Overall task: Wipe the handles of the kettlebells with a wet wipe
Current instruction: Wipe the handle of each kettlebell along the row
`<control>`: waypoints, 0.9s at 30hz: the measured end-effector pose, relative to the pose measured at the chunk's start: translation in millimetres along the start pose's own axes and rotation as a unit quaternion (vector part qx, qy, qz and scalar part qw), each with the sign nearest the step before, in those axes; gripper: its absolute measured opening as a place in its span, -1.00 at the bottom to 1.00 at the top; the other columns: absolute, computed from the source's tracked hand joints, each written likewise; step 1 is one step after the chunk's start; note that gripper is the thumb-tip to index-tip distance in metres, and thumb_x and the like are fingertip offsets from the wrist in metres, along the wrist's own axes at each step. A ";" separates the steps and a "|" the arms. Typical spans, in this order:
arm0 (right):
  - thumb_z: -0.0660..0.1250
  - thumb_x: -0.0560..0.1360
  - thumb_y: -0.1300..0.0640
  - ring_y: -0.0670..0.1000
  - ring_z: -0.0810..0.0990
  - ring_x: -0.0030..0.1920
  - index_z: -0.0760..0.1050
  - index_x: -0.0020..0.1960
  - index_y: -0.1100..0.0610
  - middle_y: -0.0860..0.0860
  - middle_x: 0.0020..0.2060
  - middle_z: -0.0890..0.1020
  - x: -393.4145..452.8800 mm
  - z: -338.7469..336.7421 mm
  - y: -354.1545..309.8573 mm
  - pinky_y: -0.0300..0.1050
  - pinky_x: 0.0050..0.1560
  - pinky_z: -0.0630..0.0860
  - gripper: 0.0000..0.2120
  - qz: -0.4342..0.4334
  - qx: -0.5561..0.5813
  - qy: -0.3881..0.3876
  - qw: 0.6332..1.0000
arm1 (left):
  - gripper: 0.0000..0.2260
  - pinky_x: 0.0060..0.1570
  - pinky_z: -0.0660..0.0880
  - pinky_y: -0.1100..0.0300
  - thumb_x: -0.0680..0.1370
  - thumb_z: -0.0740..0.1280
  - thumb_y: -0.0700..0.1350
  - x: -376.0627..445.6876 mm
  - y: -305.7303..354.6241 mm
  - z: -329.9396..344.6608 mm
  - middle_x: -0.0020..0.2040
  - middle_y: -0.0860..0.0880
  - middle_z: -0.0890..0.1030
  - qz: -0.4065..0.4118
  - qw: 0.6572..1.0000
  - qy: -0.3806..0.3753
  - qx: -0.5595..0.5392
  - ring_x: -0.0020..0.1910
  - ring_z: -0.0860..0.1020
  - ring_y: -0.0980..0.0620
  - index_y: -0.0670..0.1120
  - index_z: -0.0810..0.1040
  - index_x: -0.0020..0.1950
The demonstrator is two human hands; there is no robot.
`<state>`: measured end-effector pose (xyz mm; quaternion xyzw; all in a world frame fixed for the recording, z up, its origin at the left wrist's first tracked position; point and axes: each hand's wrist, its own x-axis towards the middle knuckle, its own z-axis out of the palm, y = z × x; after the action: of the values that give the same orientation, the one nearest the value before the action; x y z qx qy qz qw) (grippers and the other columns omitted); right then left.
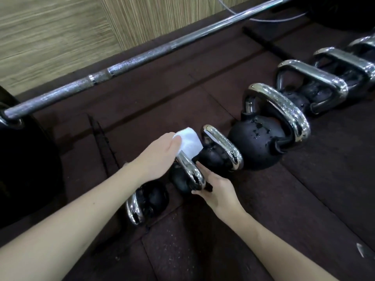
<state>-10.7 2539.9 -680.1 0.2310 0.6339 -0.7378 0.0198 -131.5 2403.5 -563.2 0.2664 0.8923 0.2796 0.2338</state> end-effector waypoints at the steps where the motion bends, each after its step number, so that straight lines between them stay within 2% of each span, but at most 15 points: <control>1: 0.61 0.41 0.26 -0.42 0.44 0.30 0.52 0.43 -0.10 -0.42 0.29 0.54 0.1 1.6 0.6 -0.55 0.25 0.36 -0.33 -0.003 -0.035 0.026 0.999 | -0.54 0.46 0.33 0.07 0.76 -0.04 0.07 -8.7 2.7 4.9 0.19 -0.15 0.60 0.044 0.998 0.011 0.051 0.29 0.52 -0.17 -0.21 0.53 0.21; 2: 0.59 0.43 0.25 -0.44 0.53 0.15 0.60 0.26 -0.14 -0.48 0.11 0.60 -5.6 -1.1 1.0 -0.52 0.13 0.43 -0.50 0.022 -0.058 0.032 0.998 | -0.53 0.55 0.21 0.14 0.75 -0.05 0.06 -19.0 3.2 11.7 0.24 -0.13 0.59 0.105 0.986 0.022 0.130 0.39 0.47 -0.17 -0.21 0.54 0.26; 4: 0.43 0.56 0.28 -0.34 0.65 -0.18 0.62 -0.01 -0.08 -0.25 -0.17 0.68 -19.5 -13.2 6.5 -0.31 -0.07 0.51 -0.76 -0.041 -0.137 0.026 0.989 | -0.55 0.63 0.11 -0.01 0.72 0.02 0.06 -39.4 1.6 24.8 0.38 -0.07 0.53 0.230 0.928 0.043 0.289 0.59 0.30 -0.16 -0.15 0.52 0.39; 7: 0.22 0.64 0.32 -0.06 0.74 -0.17 0.64 0.17 0.22 0.03 -0.14 0.76 -24.3 -15.5 2.3 -0.21 -0.20 0.63 -0.76 -0.043 0.015 0.002 0.999 | -0.60 0.58 0.19 -0.15 0.67 0.15 0.08 -48.6 -3.1 34.0 0.42 -0.06 0.49 0.298 0.871 0.004 0.391 0.59 0.31 -0.18 -0.10 0.50 0.41; 9: 0.24 0.64 0.35 -0.02 0.70 -0.17 0.62 0.18 0.28 -0.04 -0.23 0.75 -25.0 -10.1 3.9 -0.25 -0.21 0.60 -0.79 -0.063 -0.027 0.025 0.997 | -0.63 0.58 0.16 -0.09 0.68 0.15 0.10 -35.1 -8.3 29.2 0.34 -0.02 0.55 0.312 0.874 0.011 0.371 0.52 0.40 -0.12 -0.06 0.54 0.35; 11: 0.45 0.54 0.31 -0.14 0.62 -0.13 0.66 0.12 0.23 -0.20 -0.24 0.68 -15.2 -10.4 11.5 -0.28 -0.12 0.54 -0.84 -0.066 -0.132 0.057 0.987 | -0.72 0.47 0.29 -0.09 0.72 0.10 0.04 -20.5 -3.6 16.7 0.13 0.01 0.60 0.282 0.913 0.036 0.293 0.30 0.52 -0.05 -0.03 0.57 0.12; 14: 0.61 0.40 0.27 -0.32 0.48 0.32 0.52 0.46 0.03 -0.24 0.32 0.57 -5.0 -8.5 13.9 -0.48 0.28 0.41 -0.33 -0.077 -0.112 0.017 0.991 | -0.65 0.12 0.41 0.05 0.77 0.02 0.03 -5.7 2.1 -2.3 -0.12 0.06 0.51 0.097 0.994 0.022 0.051 -0.06 0.48 0.06 -0.04 0.45 -0.09; 16: 0.61 0.40 0.27 -0.39 0.36 0.38 0.46 0.50 -0.01 -0.26 0.38 0.49 -1.5 -12.4 13.6 -0.55 0.33 0.30 -0.27 -0.097 -0.135 -0.006 0.986 | -0.61 0.04 0.39 0.01 0.75 0.00 0.12 -3.9 2.3 -1.5 -0.13 0.04 0.46 0.017 1.000 0.018 -0.010 -0.11 0.45 0.04 -0.08 0.42 -0.10; 18: 0.60 0.40 0.26 -0.40 0.51 0.23 0.61 0.35 -0.03 -0.29 0.22 0.62 -4.7 -8.8 17.2 -0.54 0.21 0.39 -0.44 -0.101 -0.226 0.033 0.968 | -0.58 0.16 0.47 -0.10 0.71 -0.02 0.12 -12.0 0.8 8.9 0.00 -0.05 0.56 0.083 0.991 0.028 0.098 0.05 0.54 -0.05 -0.08 0.53 -0.02; 19: 0.57 0.41 0.28 -0.35 0.61 0.06 0.69 0.16 -0.03 -0.26 0.04 0.67 -8.1 -12.2 20.8 -0.49 0.07 0.46 -0.63 -0.124 -0.284 0.046 0.950 | -0.56 0.32 0.46 -0.18 0.67 -0.02 0.07 -20.4 0.8 20.1 0.15 -0.10 0.60 0.134 0.969 0.034 0.203 0.26 0.54 -0.14 -0.11 0.60 0.12; 20: 0.50 0.46 0.30 -0.25 0.66 -0.11 0.72 0.00 0.00 -0.16 -0.11 0.69 -15.0 -15.7 19.0 -0.39 -0.06 0.51 -0.77 -0.154 -0.298 0.064 0.940 | -0.55 0.43 0.38 -0.27 0.65 0.01 0.03 -31.3 2.1 31.4 0.30 -0.11 0.58 0.180 0.934 0.035 0.307 0.46 0.44 -0.20 -0.12 0.60 0.27; 21: 0.40 0.52 0.31 -0.14 0.68 -0.20 0.72 -0.07 0.08 -0.02 -0.18 0.69 -19.5 -14.8 16.7 -0.26 -0.14 0.57 -0.82 -0.141 -0.220 0.081 0.962 | -0.57 0.49 0.30 -0.34 0.65 0.04 0.01 -41.0 3.3 39.6 0.40 -0.08 0.53 0.208 0.908 0.018 0.364 0.58 0.32 -0.22 -0.09 0.56 0.36; 22: 0.32 0.57 0.29 -0.04 0.70 -0.24 0.71 -0.04 0.19 0.07 -0.21 0.70 -20.1 -11.6 11.6 -0.18 -0.22 0.61 -0.82 -0.087 -0.133 0.063 0.985 | -0.59 0.51 0.25 -0.37 0.65 0.08 0.01 -49.1 3.7 45.0 0.47 -0.06 0.48 0.238 0.890 0.005 0.389 0.63 0.25 -0.21 -0.06 0.52 0.41; 24: 0.26 0.62 0.19 0.01 0.71 -0.22 0.64 0.12 0.28 0.11 -0.20 0.70 -25.4 -11.5 4.8 -0.16 -0.25 0.62 -0.77 -0.092 -0.053 0.017 0.994 | -0.59 0.55 0.18 -0.32 0.62 0.14 -0.01 -55.5 0.9 47.3 0.54 -0.06 0.42 0.276 0.876 -0.010 0.396 0.65 0.20 -0.20 -0.04 0.47 0.45; 27: 0.26 0.65 0.27 -0.13 0.63 -0.31 0.62 0.01 0.20 -0.04 -0.26 0.68 -23.8 -15.7 14.9 -0.29 -0.21 0.56 -0.84 -0.136 -0.167 0.012 0.976 | -0.57 0.63 0.00 -0.10 0.69 0.08 0.04 -41.2 -4.1 31.4 0.54 0.02 0.41 0.243 0.919 -0.006 0.311 0.67 0.14 -0.07 -0.03 0.44 0.51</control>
<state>20.3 2545.5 -686.6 0.1452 0.7739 -0.6144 -0.0500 -84.3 2387.4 -577.8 0.5363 0.8404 0.0351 0.0695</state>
